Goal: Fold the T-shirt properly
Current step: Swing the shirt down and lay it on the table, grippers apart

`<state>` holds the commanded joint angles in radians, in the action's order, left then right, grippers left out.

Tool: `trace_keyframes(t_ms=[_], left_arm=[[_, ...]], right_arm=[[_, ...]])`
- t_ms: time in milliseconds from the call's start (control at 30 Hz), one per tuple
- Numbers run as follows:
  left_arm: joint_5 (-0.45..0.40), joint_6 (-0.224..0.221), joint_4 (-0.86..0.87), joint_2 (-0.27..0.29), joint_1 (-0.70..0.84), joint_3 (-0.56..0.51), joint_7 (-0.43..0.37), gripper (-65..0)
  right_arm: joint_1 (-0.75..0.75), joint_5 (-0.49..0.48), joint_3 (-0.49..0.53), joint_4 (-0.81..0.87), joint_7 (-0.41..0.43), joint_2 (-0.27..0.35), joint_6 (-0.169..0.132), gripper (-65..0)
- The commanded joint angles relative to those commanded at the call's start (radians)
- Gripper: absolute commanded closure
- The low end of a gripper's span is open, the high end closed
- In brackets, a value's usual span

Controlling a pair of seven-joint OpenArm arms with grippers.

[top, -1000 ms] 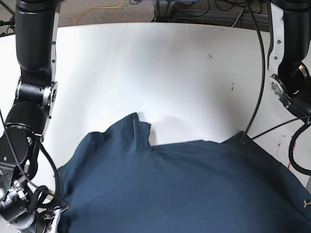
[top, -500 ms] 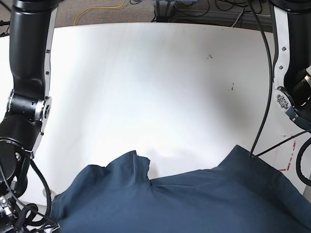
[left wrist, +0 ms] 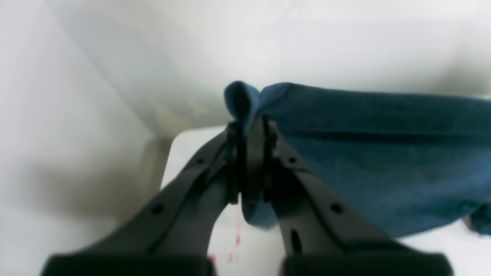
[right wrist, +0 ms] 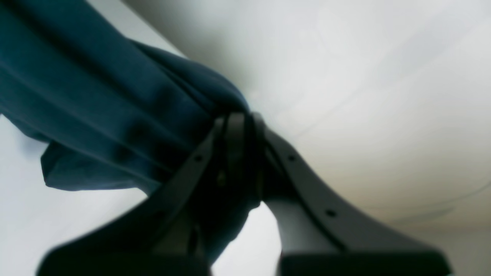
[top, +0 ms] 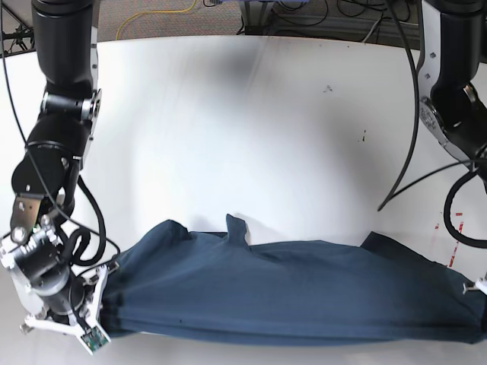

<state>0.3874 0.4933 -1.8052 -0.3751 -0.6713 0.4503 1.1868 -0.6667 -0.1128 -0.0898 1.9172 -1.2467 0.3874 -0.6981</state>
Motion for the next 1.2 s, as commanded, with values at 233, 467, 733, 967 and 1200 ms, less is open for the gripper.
trace_keyframes(t_ms=[233,467,733,967,1200], left_arm=[[0.0,0.106,-0.092,-0.003,0.255,0.008,0.017,0.0],[-0.002,0.18,-0.155,-0.003,0.537,0.092,0.017,0.0],[-0.008,0.205,-0.16,-0.025,0.756,0.124,0.017,0.0],[-0.011,0.205,-0.155,-0.032,0.881,0.137,0.015,0.0],[-0.011,0.205,-0.153,-0.058,0.933,0.137,0.015,0.0]], right_arm=[[0.244,0.002,-0.066,0.089,0.0,-0.035,0.0,0.0],[0.474,-0.006,-0.201,0.11,-0.006,-0.081,0.0,0.0],[0.677,-0.006,-0.269,0.109,0.0,-0.15,0.0,0.0],[0.787,-0.003,-0.27,0.109,0.003,-0.189,0.0,0.0],[0.848,0.0,-0.27,0.107,0.006,-0.233,0.0,0.0]])
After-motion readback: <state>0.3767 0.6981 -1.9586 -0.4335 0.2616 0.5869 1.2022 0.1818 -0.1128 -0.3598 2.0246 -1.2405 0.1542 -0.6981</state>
